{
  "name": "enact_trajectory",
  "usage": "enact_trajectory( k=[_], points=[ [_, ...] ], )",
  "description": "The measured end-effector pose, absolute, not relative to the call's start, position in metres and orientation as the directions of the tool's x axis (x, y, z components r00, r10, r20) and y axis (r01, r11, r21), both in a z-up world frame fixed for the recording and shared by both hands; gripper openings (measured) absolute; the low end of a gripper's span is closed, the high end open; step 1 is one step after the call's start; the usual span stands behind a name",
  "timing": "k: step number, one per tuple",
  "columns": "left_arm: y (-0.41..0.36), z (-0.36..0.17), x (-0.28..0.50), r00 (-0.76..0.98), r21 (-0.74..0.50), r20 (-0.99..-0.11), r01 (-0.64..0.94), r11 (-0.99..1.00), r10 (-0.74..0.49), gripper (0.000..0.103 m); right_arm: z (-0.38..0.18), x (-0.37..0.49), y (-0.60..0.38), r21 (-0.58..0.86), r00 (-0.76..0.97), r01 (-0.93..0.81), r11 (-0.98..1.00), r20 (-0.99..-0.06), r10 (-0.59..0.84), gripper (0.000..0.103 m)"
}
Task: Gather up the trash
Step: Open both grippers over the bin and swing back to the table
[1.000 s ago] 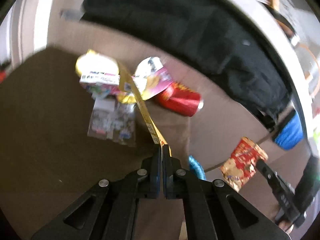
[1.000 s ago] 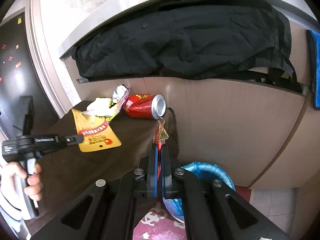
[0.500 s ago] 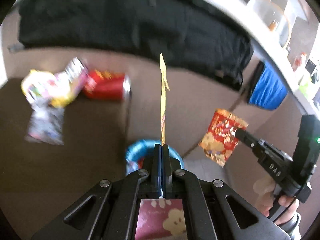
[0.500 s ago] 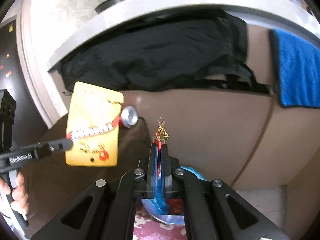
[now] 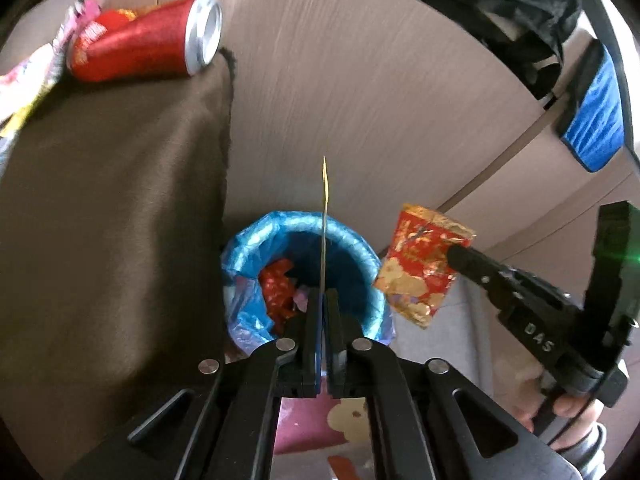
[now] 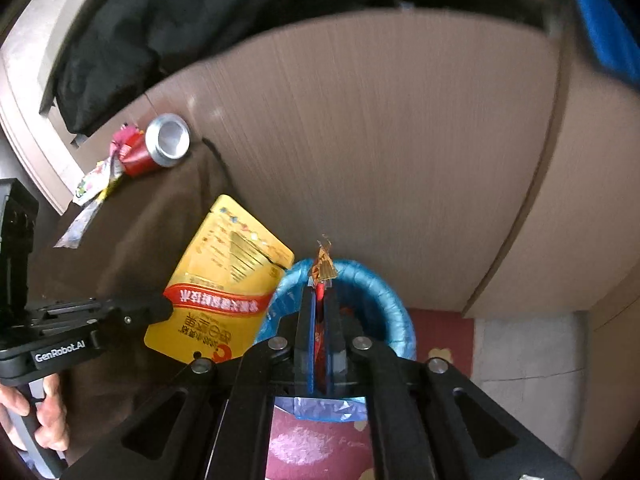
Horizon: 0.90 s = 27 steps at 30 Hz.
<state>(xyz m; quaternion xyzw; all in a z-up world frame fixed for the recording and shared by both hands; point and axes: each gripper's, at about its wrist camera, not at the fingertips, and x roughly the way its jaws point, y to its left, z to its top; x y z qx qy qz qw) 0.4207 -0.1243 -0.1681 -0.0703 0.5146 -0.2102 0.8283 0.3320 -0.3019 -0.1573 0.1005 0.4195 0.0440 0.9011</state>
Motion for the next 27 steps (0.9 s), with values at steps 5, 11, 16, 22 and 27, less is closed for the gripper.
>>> enact_trajectory(
  k=[5, 11, 16, 22, 27],
  points=[
    [-0.117, -0.164, 0.428, 0.421, -0.342, -0.799, 0.268, 0.901, -0.428, 0.023, -0.171, 0.345, -0.305, 0.278, 0.629, 0.019, 0.960, -0.750, 0.205, 0.029],
    [-0.095, -0.138, 0.422, 0.473, -0.389, -0.748, 0.256, 0.885, -0.466, 0.025, -0.157, 0.344, -0.300, 0.252, 0.655, 0.021, 0.968, -0.734, 0.177, 0.033],
    [-0.062, -0.102, 0.413, 0.567, -0.331, -0.704, 0.273, 0.903, -0.429, 0.025, -0.128, 0.349, -0.273, 0.248, 0.691, -0.048, 0.968, -0.691, 0.212, 0.033],
    [0.006, -0.081, 0.418, 0.646, -0.271, -0.682, 0.212, 0.939, -0.343, 0.025, -0.090, 0.382, -0.213, 0.254, 0.701, -0.224, 0.941, -0.628, 0.336, 0.034],
    [0.064, -0.084, 0.430, 0.659, -0.287, -0.695, 0.110, 0.952, -0.286, 0.025, -0.072, 0.439, -0.170, 0.256, 0.708, -0.270, 0.928, -0.601, 0.372, 0.035]
  ],
)
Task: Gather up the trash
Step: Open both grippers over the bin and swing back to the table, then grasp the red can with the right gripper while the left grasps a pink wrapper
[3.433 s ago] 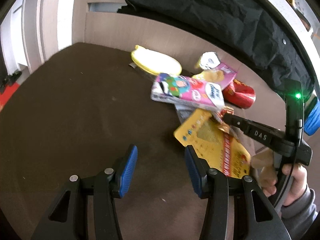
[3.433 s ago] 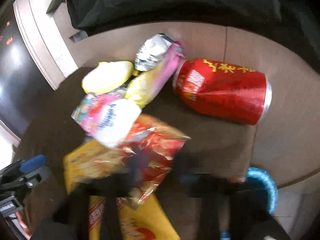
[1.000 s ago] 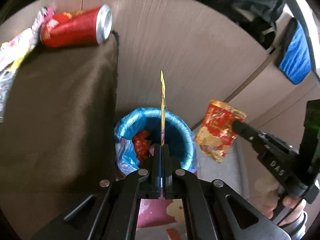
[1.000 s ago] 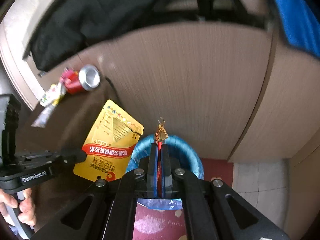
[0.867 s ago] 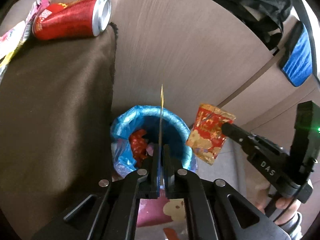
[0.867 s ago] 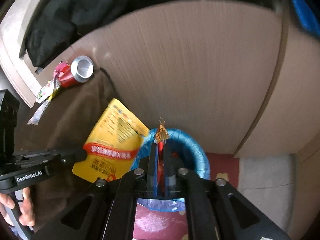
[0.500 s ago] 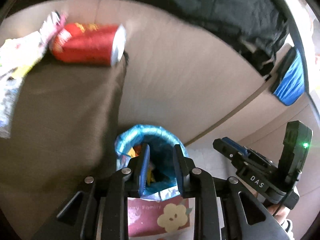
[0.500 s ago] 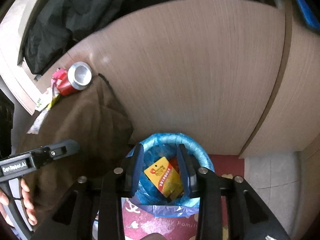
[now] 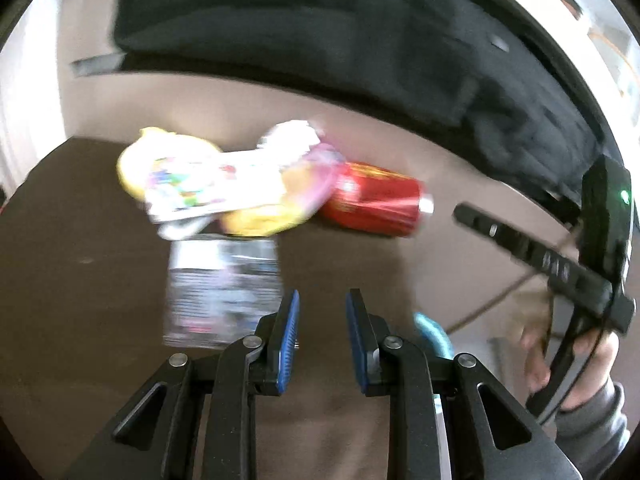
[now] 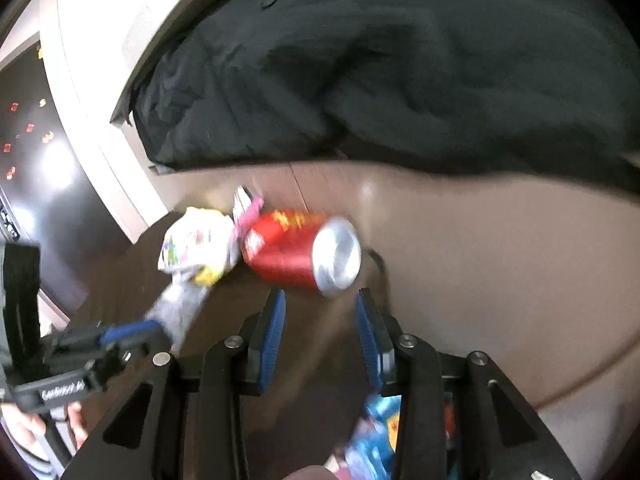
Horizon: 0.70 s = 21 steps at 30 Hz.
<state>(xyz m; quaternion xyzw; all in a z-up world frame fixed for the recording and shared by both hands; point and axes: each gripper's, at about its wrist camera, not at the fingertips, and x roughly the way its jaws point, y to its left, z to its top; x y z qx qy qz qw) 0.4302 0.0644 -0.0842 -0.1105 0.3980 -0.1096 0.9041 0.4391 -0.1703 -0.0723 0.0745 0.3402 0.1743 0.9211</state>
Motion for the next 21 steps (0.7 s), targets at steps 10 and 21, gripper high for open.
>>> enact_trajectory(
  k=[10, 21],
  points=[
    [0.130, -0.109, 0.442, 0.659, -0.300, -0.720, -0.013, 0.954, -0.217, 0.025, -0.092, 0.487, -0.139, 0.357, 0.635, -0.278, 0.892, -0.629, 0.449, 0.036],
    [0.142, -0.108, 0.442, 0.665, -0.318, -0.710, -0.011, 0.948, -0.231, 0.025, -0.060, 0.448, -0.087, 0.191, 0.608, -0.491, 0.850, -0.623, 0.491, 0.039]
  ],
)
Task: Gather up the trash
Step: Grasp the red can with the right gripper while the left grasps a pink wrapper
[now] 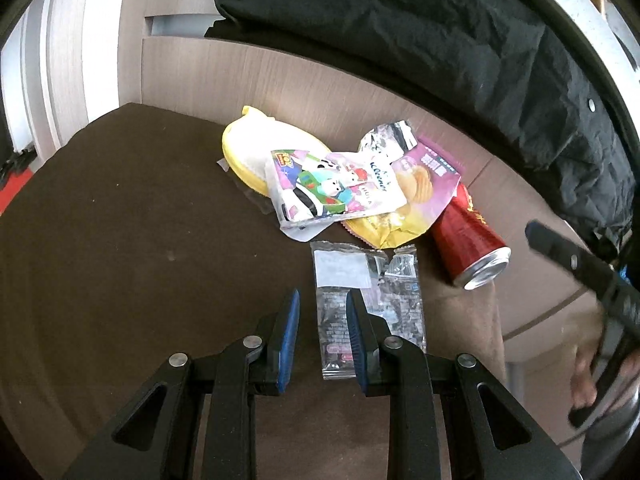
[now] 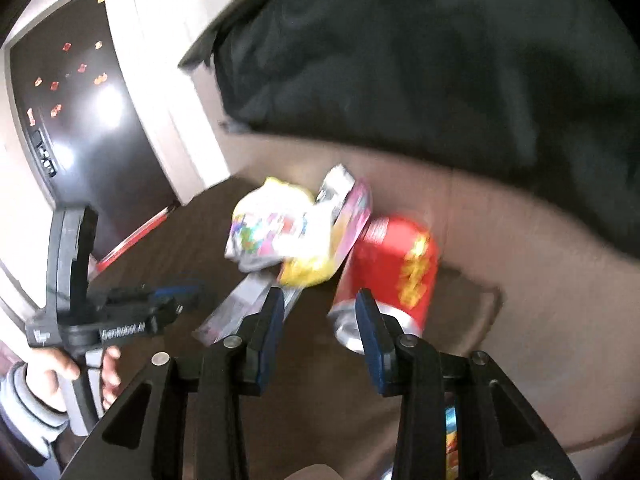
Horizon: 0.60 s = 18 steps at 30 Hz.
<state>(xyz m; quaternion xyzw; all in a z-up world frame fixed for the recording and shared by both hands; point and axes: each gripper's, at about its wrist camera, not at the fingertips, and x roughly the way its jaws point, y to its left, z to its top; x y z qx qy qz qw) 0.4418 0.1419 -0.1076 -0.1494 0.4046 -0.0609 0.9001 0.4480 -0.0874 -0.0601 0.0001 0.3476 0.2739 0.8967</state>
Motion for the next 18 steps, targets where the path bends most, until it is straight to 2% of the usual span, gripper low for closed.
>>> enact_trajectory(
  k=[5, 9, 11, 16, 18],
  points=[
    [0.143, -0.105, 0.450, 0.660, -0.344, -0.701, 0.018, 0.939, -0.270, 0.025, -0.063, 0.496, -0.124, 0.275, 0.628, -0.358, 0.892, -0.636, 0.448, 0.043],
    [0.153, -0.106, 0.453, 0.648, -0.370, -0.703, 0.018, 0.929, -0.293, 0.025, -0.093, 0.533, -0.125, 0.385, 0.517, -0.303, 0.871, -0.702, 0.490, 0.044],
    [0.157, -0.107, 0.454, 0.647, -0.361, -0.709, 0.010, 0.932, -0.281, 0.025, -0.103, 0.534, -0.118, 0.425, 0.485, -0.314, 0.849, -0.697, 0.528, 0.050],
    [0.172, -0.110, 0.455, 0.641, -0.366, -0.718, -0.014, 0.931, -0.273, 0.025, -0.109, 0.531, -0.079, 0.370, 0.466, -0.385, 0.846, -0.713, 0.524, 0.057],
    [0.175, -0.110, 0.452, 0.635, -0.358, -0.724, -0.009, 0.934, -0.272, 0.025, -0.109, 0.531, -0.064, 0.353, 0.442, -0.416, 0.838, -0.727, 0.526, 0.062]
  ],
)
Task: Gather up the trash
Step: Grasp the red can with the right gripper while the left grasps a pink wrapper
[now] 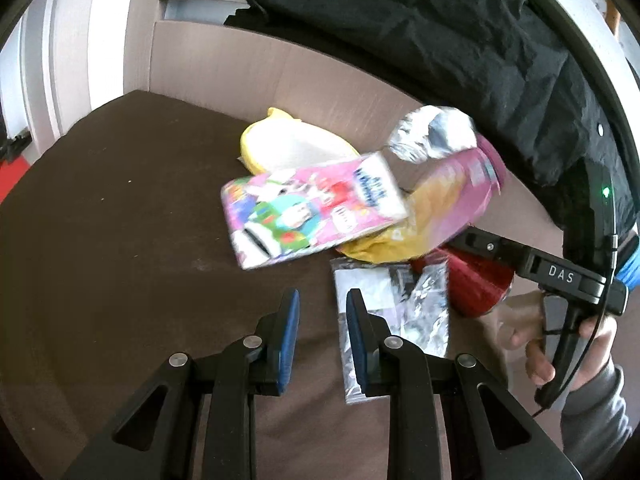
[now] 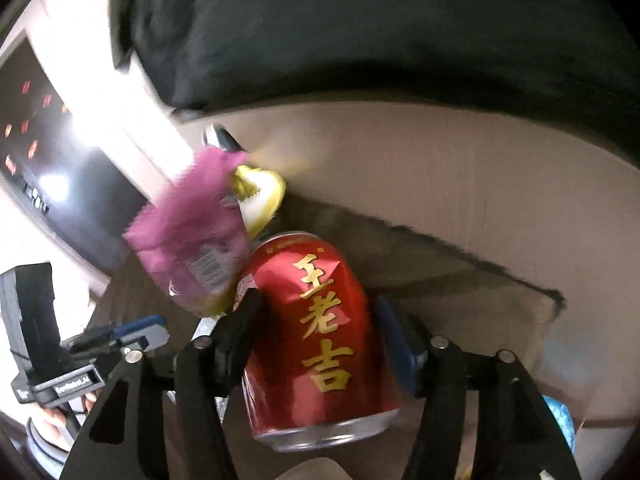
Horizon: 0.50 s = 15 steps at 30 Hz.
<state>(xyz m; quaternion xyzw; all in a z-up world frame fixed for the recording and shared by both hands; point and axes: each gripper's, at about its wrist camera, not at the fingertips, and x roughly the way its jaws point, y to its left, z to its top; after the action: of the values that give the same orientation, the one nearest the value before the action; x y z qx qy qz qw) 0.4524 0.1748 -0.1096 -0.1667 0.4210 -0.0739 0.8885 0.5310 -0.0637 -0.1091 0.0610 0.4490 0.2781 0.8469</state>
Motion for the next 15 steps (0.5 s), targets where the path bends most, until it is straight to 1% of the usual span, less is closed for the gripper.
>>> enact_trajectory(
  k=[5, 7, 11, 15],
  points=[
    [0.181, -0.112, 0.447, 0.625, -0.348, -0.734, -0.007, 0.938, -0.267, 0.025, -0.100, 0.511, -0.040, 0.217, 0.446, -0.528, 0.821, -0.752, 0.486, 0.062],
    [0.184, -0.114, 0.446, 0.628, -0.361, -0.731, -0.023, 0.932, -0.267, 0.025, -0.100, 0.503, -0.037, 0.194, 0.446, -0.555, 0.809, -0.751, 0.487, 0.063],
    [0.190, -0.105, 0.433, 0.647, -0.379, -0.710, -0.018, 0.925, -0.278, 0.025, -0.098, 0.490, -0.037, 0.194, 0.425, -0.571, 0.798, -0.762, 0.489, 0.066],
    [0.206, -0.092, 0.413, 0.673, -0.373, -0.696, -0.039, 0.927, -0.252, 0.025, -0.095, 0.480, -0.035, 0.228, 0.358, -0.581, 0.782, -0.791, 0.496, 0.067]
  ],
)
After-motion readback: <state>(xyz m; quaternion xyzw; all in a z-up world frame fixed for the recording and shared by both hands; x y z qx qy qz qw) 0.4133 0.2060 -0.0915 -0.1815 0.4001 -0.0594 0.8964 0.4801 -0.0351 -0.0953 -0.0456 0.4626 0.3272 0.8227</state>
